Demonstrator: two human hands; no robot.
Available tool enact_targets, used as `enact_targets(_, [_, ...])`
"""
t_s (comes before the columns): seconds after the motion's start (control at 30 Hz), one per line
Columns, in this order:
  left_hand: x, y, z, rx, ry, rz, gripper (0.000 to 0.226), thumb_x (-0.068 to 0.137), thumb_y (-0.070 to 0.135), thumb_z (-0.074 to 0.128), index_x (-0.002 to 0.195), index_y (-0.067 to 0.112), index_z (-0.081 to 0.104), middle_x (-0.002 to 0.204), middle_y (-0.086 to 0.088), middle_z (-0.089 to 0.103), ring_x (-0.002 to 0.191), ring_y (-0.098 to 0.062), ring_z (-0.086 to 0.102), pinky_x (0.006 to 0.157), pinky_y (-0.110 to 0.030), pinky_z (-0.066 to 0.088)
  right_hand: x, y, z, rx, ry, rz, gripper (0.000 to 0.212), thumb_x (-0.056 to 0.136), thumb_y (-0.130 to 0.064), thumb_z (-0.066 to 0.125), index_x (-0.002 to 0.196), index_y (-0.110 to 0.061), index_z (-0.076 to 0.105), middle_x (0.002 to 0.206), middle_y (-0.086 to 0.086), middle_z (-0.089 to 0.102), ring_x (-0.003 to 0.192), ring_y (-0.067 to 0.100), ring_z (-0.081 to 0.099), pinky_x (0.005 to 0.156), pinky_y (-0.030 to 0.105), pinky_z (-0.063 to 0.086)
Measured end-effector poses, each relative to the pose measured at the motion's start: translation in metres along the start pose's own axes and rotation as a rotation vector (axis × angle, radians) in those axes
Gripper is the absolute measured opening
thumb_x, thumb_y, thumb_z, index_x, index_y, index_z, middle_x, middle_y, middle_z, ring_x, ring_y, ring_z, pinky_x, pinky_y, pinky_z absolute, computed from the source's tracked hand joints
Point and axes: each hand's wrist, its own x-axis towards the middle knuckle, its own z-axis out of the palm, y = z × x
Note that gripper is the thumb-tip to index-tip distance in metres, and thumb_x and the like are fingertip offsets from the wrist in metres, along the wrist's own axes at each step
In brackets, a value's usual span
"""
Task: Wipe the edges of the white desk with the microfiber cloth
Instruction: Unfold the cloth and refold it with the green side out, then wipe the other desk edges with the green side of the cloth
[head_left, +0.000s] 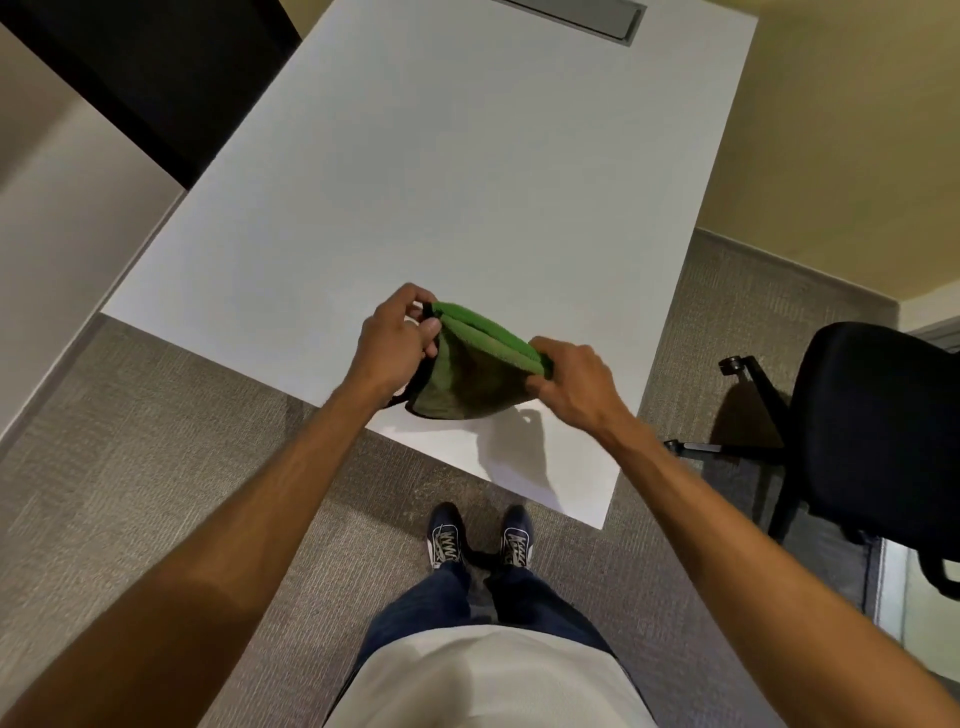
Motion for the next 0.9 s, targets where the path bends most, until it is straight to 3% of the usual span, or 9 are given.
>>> enact_targets(0.1, [0.01,0.016,0.003,0.057,0.023,0.096,0.021,0.099,-0.002,0.053,0.102,0.018,0.057,0.114,-0.013,0.06,0.064,-0.013,0.068,0.069,-0.031,0.058,0.011,-0.003,-0.031,-0.065,-0.005,-0.025,0.017,0.084,-0.016,0.069,0.089,-0.029,0.06,0.078,-0.001,0.065,0.08,0.03,0.064,0.074,0.04,0.053])
enact_targets(0.2, [0.018,0.029,0.009,-0.016,0.013,0.133,0.021,0.101,-0.006,0.047,0.108,0.013,0.055,0.124,-0.012,0.053,0.087,-0.026,0.073,0.081,-0.039,0.063,0.015,-0.003,-0.044,-0.201,0.187,-0.084,0.012,0.087,-0.018,0.065,0.098,-0.022,0.066,0.075,0.002,0.068,0.071,0.028,0.062,0.069,0.038,0.051])
enact_targets(0.3, [0.021,0.027,0.012,0.011,-0.011,0.199,0.023,0.098,-0.007,0.047,0.11,0.013,0.052,0.117,-0.013,0.063,0.095,-0.019,0.071,0.084,-0.026,0.058,0.012,0.001,-0.034,-0.336,0.413,-0.18,0.009,0.09,-0.011,0.062,0.098,-0.013,0.065,0.071,0.005,0.066,0.059,0.03,0.057,0.057,0.034,0.043])
enact_targets(0.4, [0.019,0.007,0.018,0.095,-0.044,0.15,0.031,0.093,-0.01,0.052,0.109,0.016,0.051,0.124,-0.007,0.065,0.101,-0.02,0.068,0.076,-0.021,0.049,0.008,0.01,-0.005,-0.409,0.488,-0.235,0.005,0.087,-0.001,0.066,0.088,-0.007,0.065,0.064,0.009,0.061,0.049,0.027,0.05,0.046,0.031,0.042])
enact_targets(0.53, [0.008,-0.042,0.024,0.178,-0.189,0.008,0.05,0.086,-0.021,0.046,0.126,0.009,0.05,0.141,-0.014,0.051,0.129,-0.027,0.055,0.092,-0.01,0.043,-0.003,0.026,0.052,-0.483,0.291,-0.192,0.016,0.077,0.007,0.072,0.079,-0.005,0.062,0.057,0.009,0.057,0.043,0.021,0.045,0.047,0.025,0.04])
enact_targets(0.63, [-0.006,-0.08,0.025,0.316,-0.27,-0.052,0.061,0.092,-0.003,0.061,0.148,0.007,0.039,0.153,-0.015,0.038,0.14,-0.027,0.04,0.113,-0.029,0.034,-0.016,0.03,0.093,-0.49,0.104,-0.1,0.007,0.086,0.003,0.063,0.089,-0.004,0.063,0.065,0.011,0.066,0.051,0.026,0.062,0.049,0.031,0.048])
enact_targets(0.77, [-0.017,-0.118,0.029,0.366,-0.202,-0.033,0.054,0.098,0.01,0.061,0.147,0.003,0.039,0.151,-0.017,0.04,0.14,-0.029,0.038,0.109,-0.024,0.025,-0.018,0.017,0.131,-0.405,0.042,-0.081,0.006,0.094,-0.004,0.056,0.095,-0.007,0.06,0.067,0.006,0.063,0.052,0.022,0.054,0.05,0.029,0.041])
enact_targets(0.8, [-0.017,-0.126,0.029,0.373,-0.181,-0.033,0.051,0.1,0.012,0.059,0.147,0.002,0.039,0.151,-0.017,0.041,0.14,-0.03,0.039,0.111,-0.027,0.027,-0.016,0.013,0.138,-0.37,0.05,-0.085,0.006,0.097,-0.012,0.055,0.095,-0.008,0.06,0.067,0.004,0.062,0.052,0.021,0.052,0.051,0.028,0.043])
enact_targets(0.9, [-0.015,-0.144,0.029,0.428,-0.178,-0.052,0.053,0.105,0.015,0.051,0.153,0.004,0.032,0.159,-0.017,0.032,0.147,-0.032,0.033,0.121,-0.048,0.028,-0.008,0.006,0.149,-0.182,-0.031,-0.021,0.057,0.099,-0.064,0.035,0.097,-0.014,0.063,0.075,0.002,0.064,0.063,0.021,0.061,0.066,0.031,0.054])
